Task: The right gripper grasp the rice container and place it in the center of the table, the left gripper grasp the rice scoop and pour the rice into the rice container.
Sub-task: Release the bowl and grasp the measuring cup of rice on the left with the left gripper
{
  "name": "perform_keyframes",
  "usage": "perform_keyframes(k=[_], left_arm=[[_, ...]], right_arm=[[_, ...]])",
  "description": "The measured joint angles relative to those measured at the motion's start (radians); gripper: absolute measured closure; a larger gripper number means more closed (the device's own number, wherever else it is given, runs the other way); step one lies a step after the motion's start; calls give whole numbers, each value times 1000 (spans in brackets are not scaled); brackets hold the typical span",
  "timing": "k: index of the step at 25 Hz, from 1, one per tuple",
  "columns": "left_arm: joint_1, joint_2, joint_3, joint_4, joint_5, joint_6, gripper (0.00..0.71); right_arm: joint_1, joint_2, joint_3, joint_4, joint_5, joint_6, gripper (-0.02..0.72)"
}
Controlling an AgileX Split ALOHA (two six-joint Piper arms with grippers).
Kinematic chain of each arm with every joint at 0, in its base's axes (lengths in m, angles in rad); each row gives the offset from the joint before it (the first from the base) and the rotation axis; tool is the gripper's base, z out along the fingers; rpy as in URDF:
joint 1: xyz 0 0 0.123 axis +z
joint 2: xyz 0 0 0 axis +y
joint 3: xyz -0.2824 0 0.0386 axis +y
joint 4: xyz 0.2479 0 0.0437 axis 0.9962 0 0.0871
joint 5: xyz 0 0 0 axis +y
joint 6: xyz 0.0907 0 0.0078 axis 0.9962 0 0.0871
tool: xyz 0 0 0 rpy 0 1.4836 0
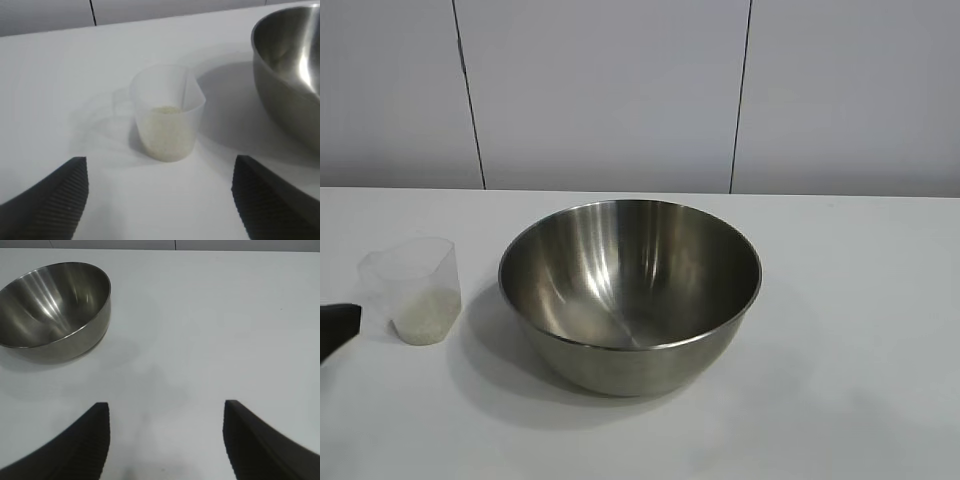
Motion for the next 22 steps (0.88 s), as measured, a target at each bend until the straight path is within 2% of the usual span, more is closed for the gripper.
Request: perform_keyframes(k=[3, 6, 10, 12, 14, 19, 22], left_arm=[[0, 87, -11, -1, -1, -14, 142], [5, 97, -12, -5, -8, -37, 173], [71, 97, -34, 15, -13, -47, 195], [132, 97, -56, 74, -13, -52, 200], [206, 98, -83, 193, -13, -79, 208], [434, 103, -153, 487, -13, -168, 219], [515, 105, -179, 619, -13, -192, 221]], right_arm=[[0, 0, 0, 0, 0, 0, 252], [0, 0, 0, 0, 0, 0, 252], [0, 0, 0, 0, -2, 0, 252], [0, 0, 0, 0, -1, 0, 252], [0, 0, 0, 0, -1, 0, 252], [0, 0, 0, 0, -1, 0, 252], [0, 0, 0, 0, -1, 0, 252]])
